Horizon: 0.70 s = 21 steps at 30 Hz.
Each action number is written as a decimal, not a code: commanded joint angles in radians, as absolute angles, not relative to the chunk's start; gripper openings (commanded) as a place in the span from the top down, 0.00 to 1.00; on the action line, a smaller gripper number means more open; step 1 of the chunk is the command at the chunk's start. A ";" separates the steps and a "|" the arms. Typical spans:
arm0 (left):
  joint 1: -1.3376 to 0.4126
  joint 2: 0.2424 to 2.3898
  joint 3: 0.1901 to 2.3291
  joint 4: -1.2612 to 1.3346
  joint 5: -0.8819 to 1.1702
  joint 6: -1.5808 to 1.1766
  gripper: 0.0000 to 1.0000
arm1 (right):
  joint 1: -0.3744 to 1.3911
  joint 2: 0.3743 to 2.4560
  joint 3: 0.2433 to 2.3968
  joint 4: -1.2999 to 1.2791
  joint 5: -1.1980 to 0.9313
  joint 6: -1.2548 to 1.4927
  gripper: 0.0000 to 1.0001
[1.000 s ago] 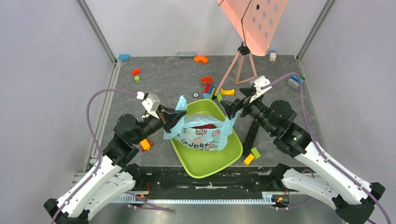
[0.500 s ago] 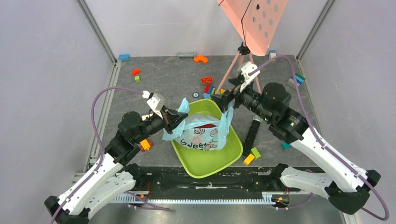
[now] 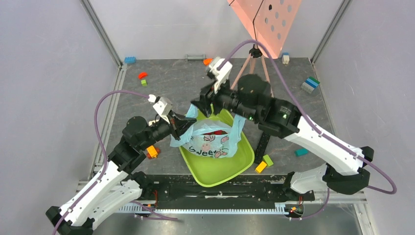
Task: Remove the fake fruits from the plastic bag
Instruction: Adjust the plastic bag in the bin.
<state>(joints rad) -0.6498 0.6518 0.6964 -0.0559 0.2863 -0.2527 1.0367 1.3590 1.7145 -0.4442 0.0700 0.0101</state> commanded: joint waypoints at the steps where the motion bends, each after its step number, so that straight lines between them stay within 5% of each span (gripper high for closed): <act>1: -0.647 0.641 0.770 -0.051 0.276 -0.274 0.98 | 1.128 1.311 1.607 -0.492 0.203 0.074 0.57; 5: -0.647 0.633 0.780 -0.024 0.313 -0.278 0.98 | 1.163 1.267 1.480 -0.487 0.247 0.140 0.82; 10: -0.647 0.604 0.755 0.043 0.343 -0.288 0.98 | 1.167 1.227 1.317 -0.452 0.229 0.224 0.98; 21: -0.648 0.602 0.761 0.067 0.424 -0.287 0.98 | 1.172 1.200 1.149 -0.353 0.193 0.295 1.00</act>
